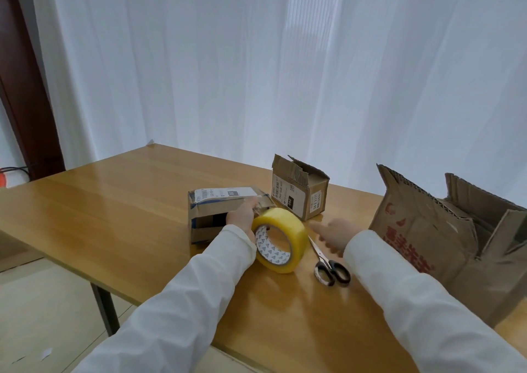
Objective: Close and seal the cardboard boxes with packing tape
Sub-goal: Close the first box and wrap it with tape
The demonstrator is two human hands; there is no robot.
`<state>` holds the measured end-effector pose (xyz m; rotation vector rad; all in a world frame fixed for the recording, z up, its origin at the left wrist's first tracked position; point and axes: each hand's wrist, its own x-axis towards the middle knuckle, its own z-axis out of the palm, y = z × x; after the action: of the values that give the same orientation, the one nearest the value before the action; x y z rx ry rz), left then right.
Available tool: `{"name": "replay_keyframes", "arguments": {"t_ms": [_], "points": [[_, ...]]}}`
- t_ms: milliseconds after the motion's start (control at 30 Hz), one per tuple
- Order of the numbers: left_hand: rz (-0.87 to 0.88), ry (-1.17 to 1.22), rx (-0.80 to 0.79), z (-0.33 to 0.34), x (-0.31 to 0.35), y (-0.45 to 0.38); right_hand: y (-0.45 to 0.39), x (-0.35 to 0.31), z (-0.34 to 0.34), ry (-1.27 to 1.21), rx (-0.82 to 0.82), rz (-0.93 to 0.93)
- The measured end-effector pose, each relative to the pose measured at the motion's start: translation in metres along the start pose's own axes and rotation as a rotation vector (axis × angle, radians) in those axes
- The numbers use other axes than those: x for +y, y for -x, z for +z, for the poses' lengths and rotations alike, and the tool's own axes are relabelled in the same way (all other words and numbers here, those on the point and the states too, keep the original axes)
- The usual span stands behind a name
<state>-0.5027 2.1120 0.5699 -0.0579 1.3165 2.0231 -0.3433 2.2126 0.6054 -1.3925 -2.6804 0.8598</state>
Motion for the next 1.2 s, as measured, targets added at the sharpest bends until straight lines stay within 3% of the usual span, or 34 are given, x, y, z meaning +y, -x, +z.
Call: {"name": "replay_keyframes", "arguments": {"t_ms": [67, 133, 400, 700, 900, 1000, 1133, 1200], "points": [[0.027, 0.008, -0.043, -0.001, 0.0, 0.001, 0.0, 0.015, -0.005, 0.342, 0.026, 0.081], [0.057, -0.024, -0.064, -0.003, -0.002, 0.0, 0.003, 0.023, 0.0, 0.484, -0.046, 0.126], [0.08, -0.159, -0.105, -0.013, 0.0, 0.004, -0.002, 0.029, 0.019, 0.451, 0.073, 0.098], [0.094, -0.163, -0.134, -0.016, -0.001, 0.004, 0.001, 0.013, 0.022, 0.508, -0.042, 0.07], [0.133, -0.202, -0.17, -0.023, -0.001, 0.008, -0.005, 0.024, 0.018, 0.546, 0.031, 0.023], [0.145, -0.261, -0.208, -0.024, -0.002, 0.015, -0.007, 0.033, 0.011, 0.317, 0.052, 0.053], [0.145, -0.272, -0.203, -0.025, -0.003, 0.016, -0.003, 0.023, -0.006, -0.392, 0.025, 0.064], [0.118, -0.24, -0.187, -0.025, -0.002, 0.016, 0.001, 0.014, -0.019, -0.473, -0.077, 0.005]]}}
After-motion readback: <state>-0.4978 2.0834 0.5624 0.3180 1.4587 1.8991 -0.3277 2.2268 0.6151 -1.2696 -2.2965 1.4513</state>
